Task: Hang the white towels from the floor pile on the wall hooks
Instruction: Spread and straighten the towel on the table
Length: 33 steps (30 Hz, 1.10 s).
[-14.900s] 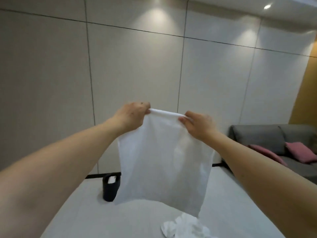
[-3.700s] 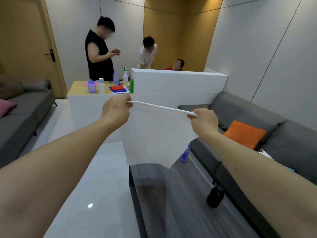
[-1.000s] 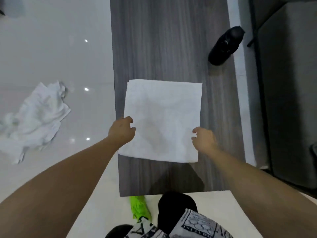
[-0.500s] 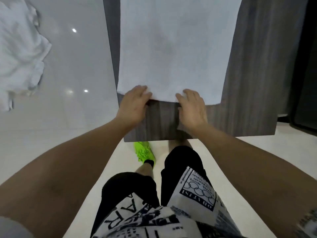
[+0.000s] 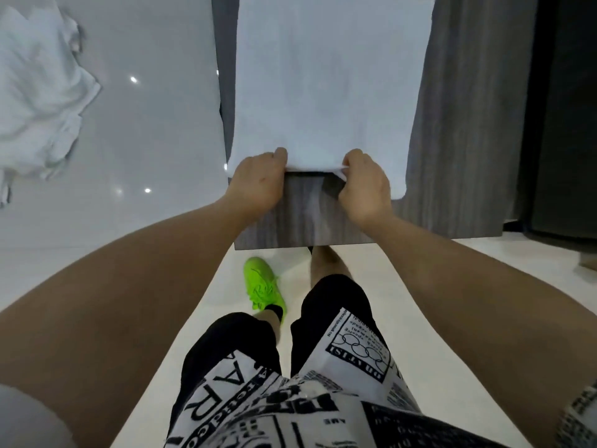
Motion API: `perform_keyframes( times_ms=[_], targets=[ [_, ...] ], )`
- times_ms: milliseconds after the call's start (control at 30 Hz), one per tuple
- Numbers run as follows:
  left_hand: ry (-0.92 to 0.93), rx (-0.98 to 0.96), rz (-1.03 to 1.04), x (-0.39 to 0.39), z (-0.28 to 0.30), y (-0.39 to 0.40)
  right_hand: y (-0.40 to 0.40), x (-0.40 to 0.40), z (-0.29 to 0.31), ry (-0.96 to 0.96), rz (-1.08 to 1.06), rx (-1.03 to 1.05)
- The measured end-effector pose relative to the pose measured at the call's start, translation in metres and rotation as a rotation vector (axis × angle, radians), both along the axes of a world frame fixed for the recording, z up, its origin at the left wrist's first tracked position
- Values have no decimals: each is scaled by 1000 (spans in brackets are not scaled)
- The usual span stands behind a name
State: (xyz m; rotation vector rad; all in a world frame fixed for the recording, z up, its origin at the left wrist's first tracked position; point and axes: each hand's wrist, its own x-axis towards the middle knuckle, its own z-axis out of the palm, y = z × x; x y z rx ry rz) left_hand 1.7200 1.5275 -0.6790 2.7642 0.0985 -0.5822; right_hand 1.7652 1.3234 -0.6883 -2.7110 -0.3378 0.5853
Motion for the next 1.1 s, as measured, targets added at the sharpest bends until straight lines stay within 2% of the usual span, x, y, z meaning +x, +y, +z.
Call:
perform_keyframes(
  times_ms=[100,200,267,400,567,733,900,1100],
  targets=[
    [-78,-53,-20,1,53,7,3,3,56,19,-18,55],
    [-168,-47,-18,19,114,22,16,22,120,-51,-27,13],
    [-250,-30,15,35,168,33,26,36,177,-141,-14,-23],
    [-439,29,85,60,282,53,46,61,292,-386,41,53],
    [-675,88,128,66,403,92,75,86,413,-543,248,145],
    [-857,327,80,47,517,145,128,123,515,-692,519,254],
    [-928,488,203,5,586,170,194,137,579,-869,711,354],
    [-913,685,523,-94,615,193,282,78,617,-857,968,495]
  ],
)
